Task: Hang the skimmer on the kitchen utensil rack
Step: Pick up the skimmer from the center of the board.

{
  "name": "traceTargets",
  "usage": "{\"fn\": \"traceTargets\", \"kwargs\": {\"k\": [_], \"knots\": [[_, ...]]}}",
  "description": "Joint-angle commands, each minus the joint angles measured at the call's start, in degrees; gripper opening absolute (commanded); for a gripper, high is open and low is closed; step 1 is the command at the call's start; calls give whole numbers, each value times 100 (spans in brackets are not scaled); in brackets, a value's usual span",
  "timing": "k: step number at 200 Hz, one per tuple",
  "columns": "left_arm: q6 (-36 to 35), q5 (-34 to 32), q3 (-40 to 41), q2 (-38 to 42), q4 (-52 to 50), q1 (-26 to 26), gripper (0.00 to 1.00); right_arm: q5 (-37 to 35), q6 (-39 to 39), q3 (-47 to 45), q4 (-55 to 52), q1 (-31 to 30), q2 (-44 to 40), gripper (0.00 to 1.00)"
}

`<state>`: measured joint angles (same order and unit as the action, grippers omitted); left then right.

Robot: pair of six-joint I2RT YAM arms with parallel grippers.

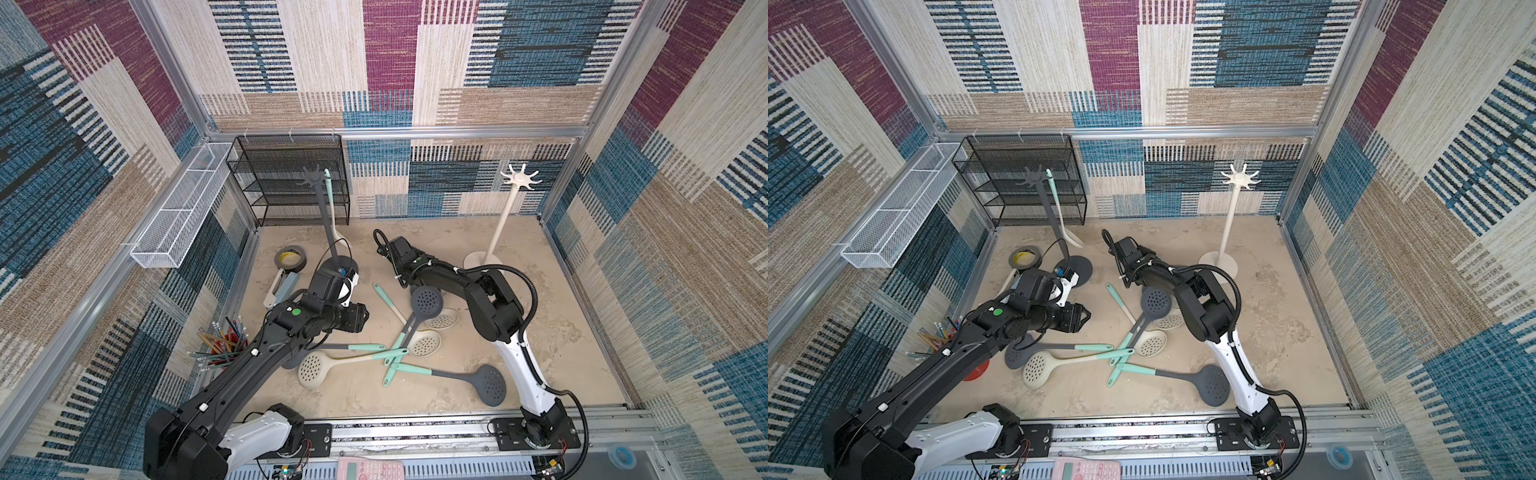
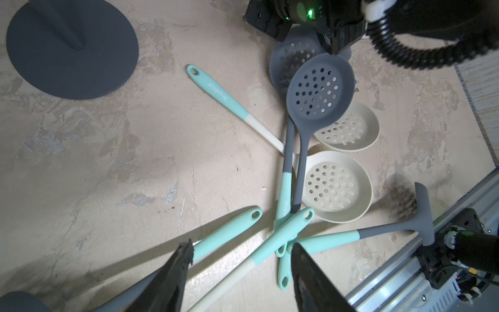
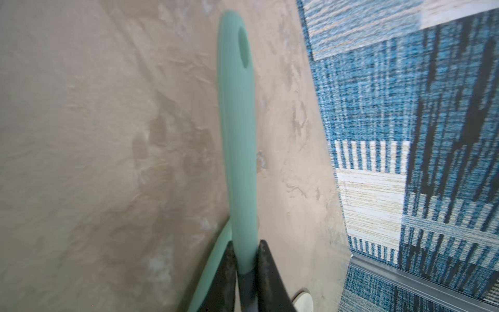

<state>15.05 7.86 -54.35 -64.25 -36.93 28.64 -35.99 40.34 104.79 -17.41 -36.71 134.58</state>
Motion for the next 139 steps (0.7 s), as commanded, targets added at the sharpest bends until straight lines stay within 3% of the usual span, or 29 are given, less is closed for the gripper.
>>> {"fn": "traceTargets", "kwargs": {"k": [1,105,139], "knots": [[-188,101,13,60,3,-1,61,97,-147,-58,203,-25,-240,10],[-5,815,253,269,796,0,60,445,-555,-1138,888,34,-1945,2],[-20,1176,302,210,1236,-6,58,1041,-952,-1750,1106,115,-2967,0]]}}
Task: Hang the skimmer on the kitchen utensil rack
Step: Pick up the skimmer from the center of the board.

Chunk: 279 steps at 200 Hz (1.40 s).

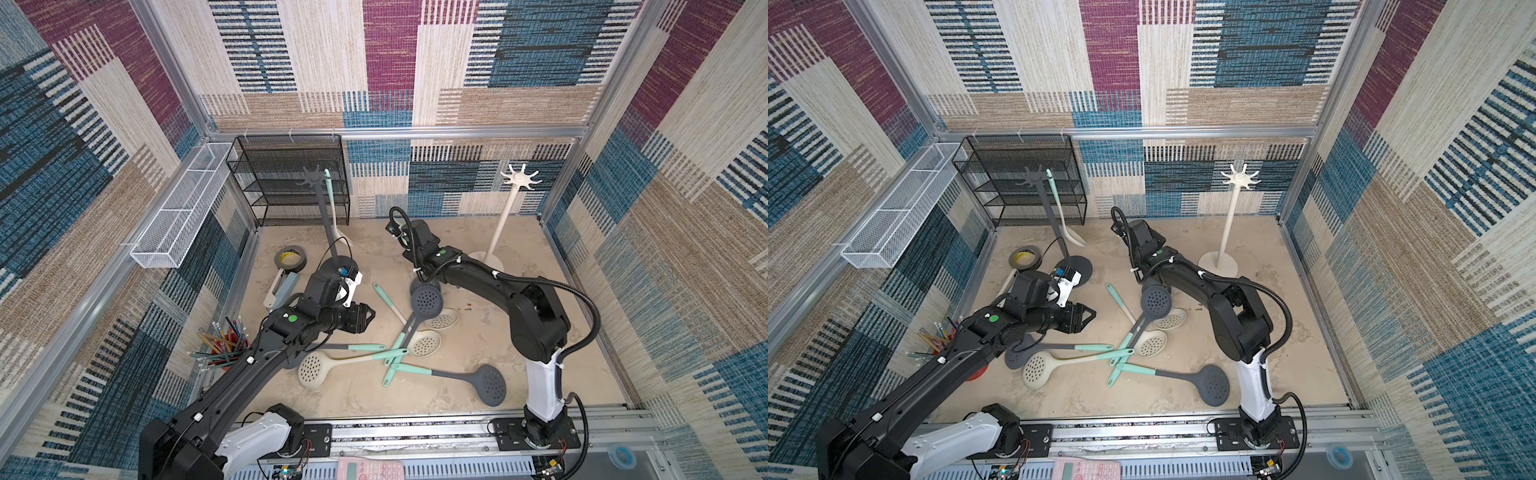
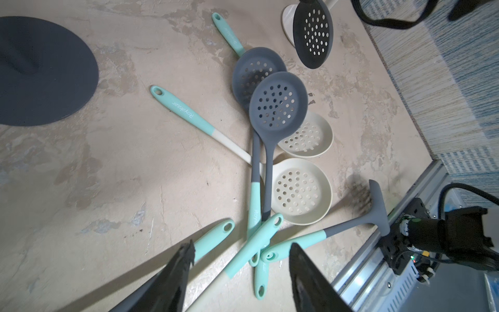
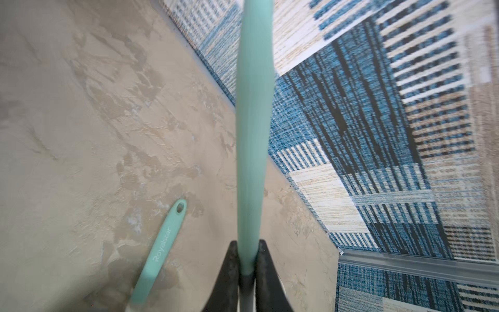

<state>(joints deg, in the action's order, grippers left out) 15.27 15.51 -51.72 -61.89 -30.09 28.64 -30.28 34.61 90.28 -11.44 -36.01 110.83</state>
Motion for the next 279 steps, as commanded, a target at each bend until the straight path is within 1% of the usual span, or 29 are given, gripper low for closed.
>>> {"fn": "traceTargets", "kwargs": {"k": [1,32,65,109,120,123,131,148,181,220,255,279], "knots": [[-42,415,44,-30,572,-3,57,501,-400,-317,510,47,-608,0],[-100,717,-42,-258,918,5,55,1388,-896,-801,632,187,-1587,0],[-88,1103,-127,-379,1398,7,54,2799,-1469,-1392,862,419,-2554,1],[-215,1672,-205,-333,1982,18,55,4360,-1813,-2063,1152,489,-3359,2],[-260,1719,-208,-313,2102,16,54,4759,-1927,-2213,1185,498,-3543,2],[-275,1886,-207,-304,2136,18,54,4860,-1958,-2260,1222,498,-3592,2],[-295,2003,-185,-277,2261,18,55,5069,-2069,-2401,1339,507,-3710,2],[-388,2093,-145,-190,2416,18,55,5416,-2269,-2638,1554,524,-3910,2],[-546,2235,-75,-28,2553,18,56,5999,-2593,-2879,1832,534,-4030,1],[-587,2275,100,142,2909,18,57,6407,-2829,-3053,1986,541,-4239,1],[-730,2279,-46,56,2940,18,59,6743,-3059,-3201,2172,542,-4278,1],[-896,2466,-114,32,3083,10,58,6900,-3176,-3218,2168,542,-4247,1]]}}
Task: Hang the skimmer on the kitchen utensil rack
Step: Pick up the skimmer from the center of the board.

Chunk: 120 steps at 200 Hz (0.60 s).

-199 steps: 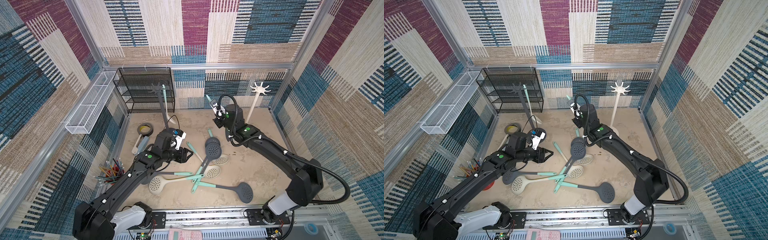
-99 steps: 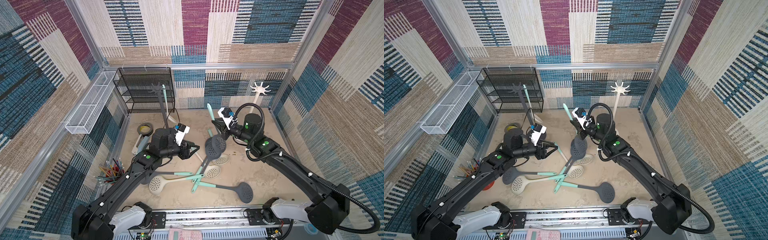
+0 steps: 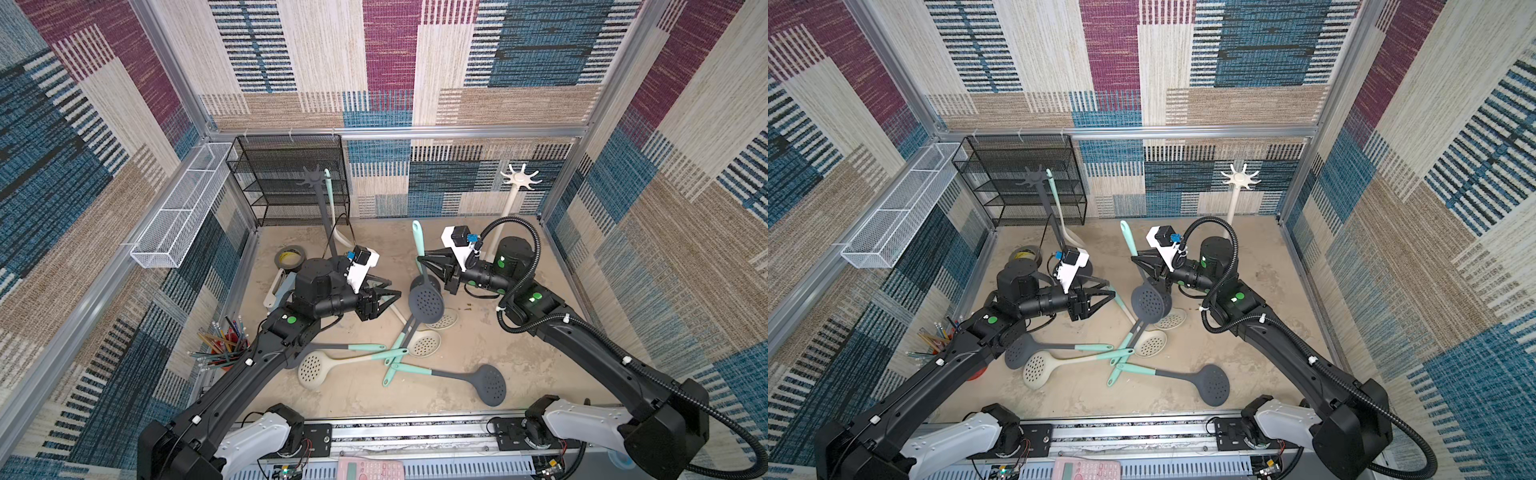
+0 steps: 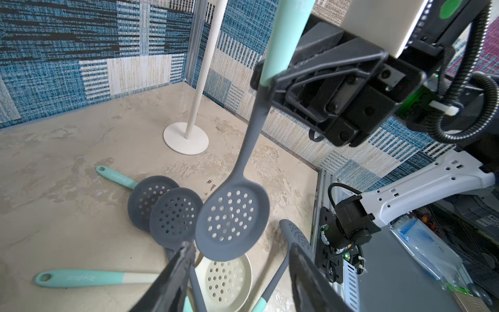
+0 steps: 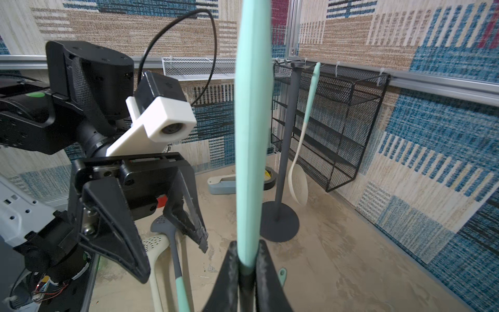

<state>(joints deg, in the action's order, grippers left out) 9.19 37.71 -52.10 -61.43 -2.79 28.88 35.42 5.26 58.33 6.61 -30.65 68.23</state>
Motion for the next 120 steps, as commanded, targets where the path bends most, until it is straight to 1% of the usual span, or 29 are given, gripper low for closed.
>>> {"fn": "traceTargets", "kwargs": {"k": [1,22,72,120], "knots": [[-292,259,-75,-12,373,-18,58,341,-243,-23,361,7,10,1],[-383,566,-90,-115,702,-14,58,459,-317,-40,367,7,-26,1],[-513,1010,-263,-574,1147,-56,57,769,-696,-71,677,7,-40,0],[-502,1210,-310,-865,1571,-102,57,769,-985,-43,857,7,11,0]]}}
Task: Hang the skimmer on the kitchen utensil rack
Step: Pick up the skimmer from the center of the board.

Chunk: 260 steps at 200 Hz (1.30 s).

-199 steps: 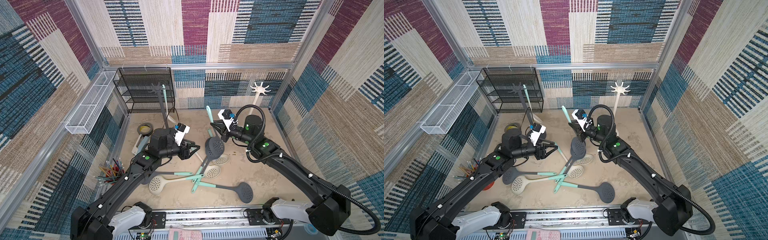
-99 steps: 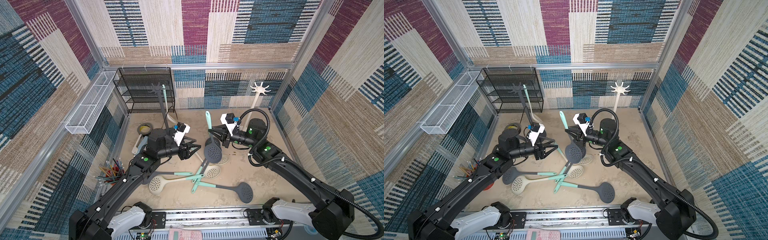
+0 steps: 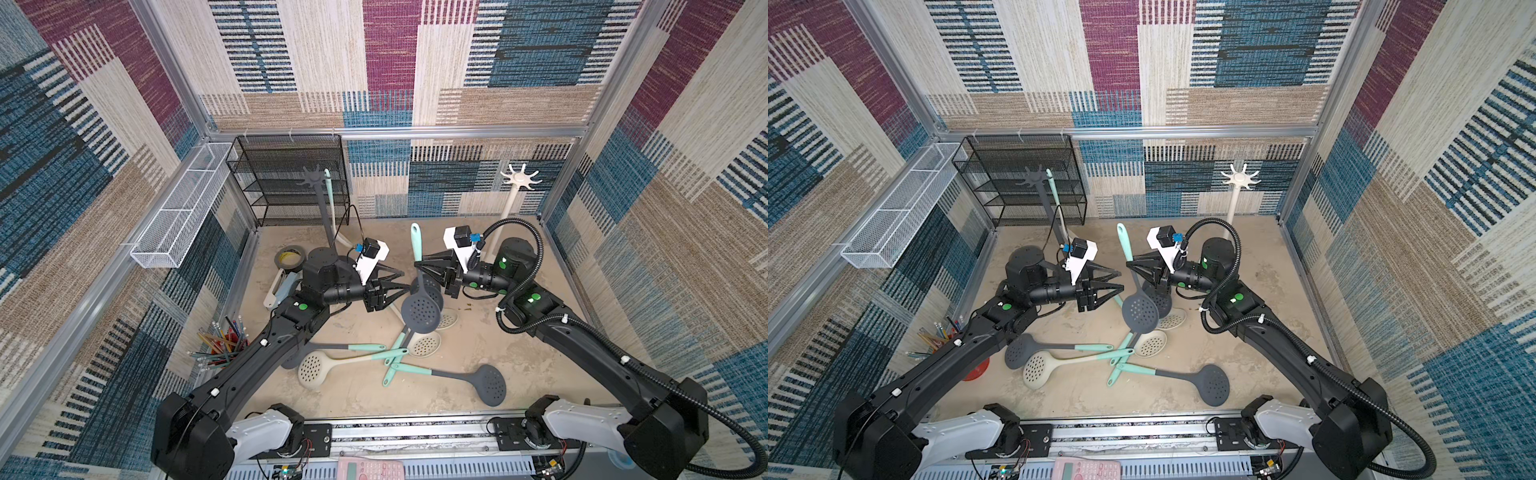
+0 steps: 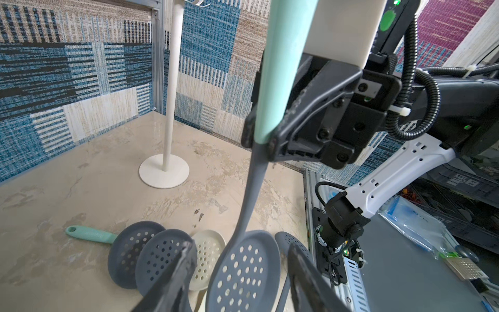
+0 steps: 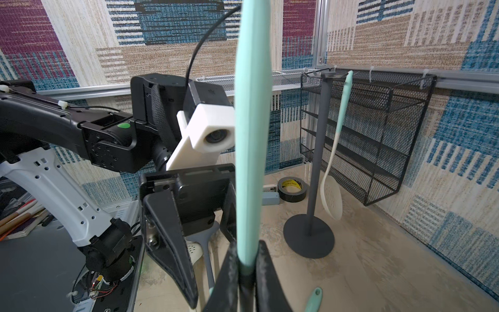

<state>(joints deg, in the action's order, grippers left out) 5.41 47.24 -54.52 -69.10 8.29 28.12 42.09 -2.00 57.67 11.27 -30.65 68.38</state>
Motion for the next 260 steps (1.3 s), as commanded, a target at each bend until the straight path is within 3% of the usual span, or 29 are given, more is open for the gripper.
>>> {"fn": "traceTargets", "kwargs": {"k": [1,138,260], "knots": [[-121,262,-67,-105,467,-26,57,99,-269,16,404,7,-10,0],[271,672,-29,-402,1321,-61,55,221,-1011,-518,1298,7,-274,1],[697,1023,-108,-842,2176,-61,50,362,-1257,-352,1614,7,-2,1]]}}
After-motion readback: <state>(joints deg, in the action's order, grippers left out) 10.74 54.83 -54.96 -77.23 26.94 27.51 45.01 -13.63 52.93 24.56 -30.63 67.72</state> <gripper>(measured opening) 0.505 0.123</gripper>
